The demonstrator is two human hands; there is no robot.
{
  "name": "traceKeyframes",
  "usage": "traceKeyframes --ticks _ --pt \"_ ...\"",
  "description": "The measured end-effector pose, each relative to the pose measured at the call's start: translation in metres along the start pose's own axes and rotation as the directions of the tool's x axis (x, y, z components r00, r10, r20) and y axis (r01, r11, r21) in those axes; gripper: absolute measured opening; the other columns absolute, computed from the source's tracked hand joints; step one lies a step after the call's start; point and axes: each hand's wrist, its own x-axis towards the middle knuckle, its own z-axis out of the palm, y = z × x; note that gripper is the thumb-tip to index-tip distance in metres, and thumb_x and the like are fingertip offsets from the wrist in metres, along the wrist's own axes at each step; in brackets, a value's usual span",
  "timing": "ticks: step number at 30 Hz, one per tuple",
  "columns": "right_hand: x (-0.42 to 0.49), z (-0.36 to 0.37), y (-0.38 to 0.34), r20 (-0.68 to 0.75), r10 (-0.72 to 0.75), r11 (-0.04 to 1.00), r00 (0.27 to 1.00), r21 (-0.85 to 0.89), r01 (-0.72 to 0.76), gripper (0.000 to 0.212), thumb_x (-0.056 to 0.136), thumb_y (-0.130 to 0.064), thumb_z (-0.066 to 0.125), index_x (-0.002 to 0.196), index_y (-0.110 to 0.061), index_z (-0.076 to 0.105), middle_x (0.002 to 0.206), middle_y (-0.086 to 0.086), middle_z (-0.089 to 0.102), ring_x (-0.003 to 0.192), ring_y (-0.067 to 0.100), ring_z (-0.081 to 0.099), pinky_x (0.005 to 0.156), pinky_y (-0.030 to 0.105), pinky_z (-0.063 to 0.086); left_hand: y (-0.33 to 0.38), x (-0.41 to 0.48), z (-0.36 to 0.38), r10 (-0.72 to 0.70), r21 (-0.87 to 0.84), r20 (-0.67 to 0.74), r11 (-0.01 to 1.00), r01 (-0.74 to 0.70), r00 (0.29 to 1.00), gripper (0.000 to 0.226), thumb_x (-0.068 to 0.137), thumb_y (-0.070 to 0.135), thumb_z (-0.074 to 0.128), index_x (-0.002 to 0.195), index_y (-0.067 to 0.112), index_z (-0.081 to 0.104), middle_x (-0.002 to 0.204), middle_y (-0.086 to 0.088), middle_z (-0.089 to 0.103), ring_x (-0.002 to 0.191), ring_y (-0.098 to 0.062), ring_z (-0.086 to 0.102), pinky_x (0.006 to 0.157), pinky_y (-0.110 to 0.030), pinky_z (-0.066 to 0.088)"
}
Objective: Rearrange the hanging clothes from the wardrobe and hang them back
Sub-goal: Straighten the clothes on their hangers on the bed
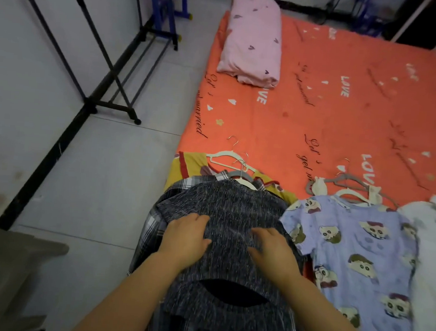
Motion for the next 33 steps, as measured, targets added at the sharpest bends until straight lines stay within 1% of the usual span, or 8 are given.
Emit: traceKeyframes --ticks 4,8,11,14,18,26,28,33 --pt "0.05 -0.007 0.009 0.033 0.006 1.0 0.999 0.007 -0.006 0.05 0.095 -0.031 0.053 0.141 -0.018 0.038 0.138 0.008 0.043 0.119 0.025 0.047 0.103 0.039 0.039 -0.001 0.034 0.001 -0.015 0.009 0.033 1.0 0.015 0.999 0.057 0.093 0.042 0.049 0.142 0.021 0.03 0.137 -0.002 0.044 0.121 -0.022 0.045 0.099 -0.038 0.037" --pt "0.117 -0.008 0.022 0.036 0.002 0.999 0.999 0.037 -0.003 0.047 0.095 -0.028 0.053 0.138 -0.014 0.042 0.132 0.011 0.047 0.114 0.027 0.05 0.099 0.038 0.042 -0.007 0.077 0.002 -0.089 -0.007 0.042 0.996 0.089 0.995 0.058 0.093 0.042 0.05 0.143 0.021 0.029 0.14 -0.002 0.043 0.124 -0.021 0.044 0.102 -0.038 0.038" --pt "0.172 -0.004 0.034 0.043 -0.017 1.0 0.999 0.022 0.016 0.045 0.094 -0.026 0.054 0.136 -0.012 0.045 0.131 0.014 0.048 0.116 0.031 0.049 0.099 0.043 0.042 -0.011 0.111 0.011 -0.126 -0.027 0.073 0.991 0.128 0.989 0.058 0.094 0.04 0.05 0.144 0.021 0.028 0.142 -0.002 0.041 0.126 -0.021 0.042 0.104 -0.038 0.036" --pt "0.223 0.005 0.048 -0.017 -0.037 0.999 0.999 -0.041 0.036 0.038 0.093 -0.024 0.054 0.129 -0.012 0.053 0.125 0.016 0.054 0.11 0.034 0.051 0.092 0.044 0.046 -0.014 0.139 0.028 -0.145 -0.03 0.118 0.988 0.15 0.982 0.057 0.095 0.04 0.048 0.144 0.021 0.027 0.143 -0.002 0.039 0.128 -0.022 0.04 0.106 -0.039 0.035" --pt "0.271 0.021 0.065 -0.08 -0.066 0.991 0.995 -0.124 0.056 0.037 0.092 -0.014 0.051 0.129 -0.016 0.055 0.121 0.017 0.056 0.112 0.036 0.047 0.091 0.042 0.041 -0.017 0.172 0.044 -0.164 -0.033 0.135 0.985 0.17 0.977 0.056 0.095 0.038 0.047 0.144 0.02 0.027 0.143 -0.003 0.039 0.127 -0.023 0.041 0.105 -0.04 0.036" --pt "0.302 0.045 0.077 -0.137 -0.045 0.97 0.99 -0.242 0.01 0.03 0.092 -0.015 0.048 0.12 -0.012 0.056 0.115 0.012 0.056 0.111 0.032 0.045 0.086 0.039 0.037 -0.024 0.191 0.061 -0.156 -0.039 0.13 0.986 0.163 0.979 0.054 0.095 0.038 0.047 0.143 0.02 0.029 0.139 -0.002 0.042 0.123 -0.021 0.044 0.102 -0.036 0.038" --pt "0.3 0.041 0.076 -0.18 -0.063 0.977 0.982 -0.212 0.024 0.026 0.092 -0.015 0.047 0.114 -0.01 0.059 0.111 0.012 0.059 0.107 0.032 0.048 0.084 0.039 0.037 -0.025 0.188 0.063 -0.159 -0.042 0.135 0.985 0.166 0.978 0.054 0.095 0.038 0.047 0.143 0.02 0.029 0.14 -0.001 0.042 0.124 -0.021 0.043 0.103 -0.036 0.037" --pt "0.266 0.022 0.065 -0.291 -0.151 0.988 0.945 -0.025 0.15 0.015 0.088 -0.013 0.055 0.103 -0.009 0.058 0.088 0.011 0.063 0.079 0.033 0.056 0.061 0.033 0.028 -0.016 0.178 0.052 -0.12 -0.085 0.053 0.989 0.125 0.991 0.053 0.096 0.036 0.046 0.143 0.02 0.029 0.138 0.0 0.043 0.122 -0.018 0.044 0.102 -0.032 0.036"
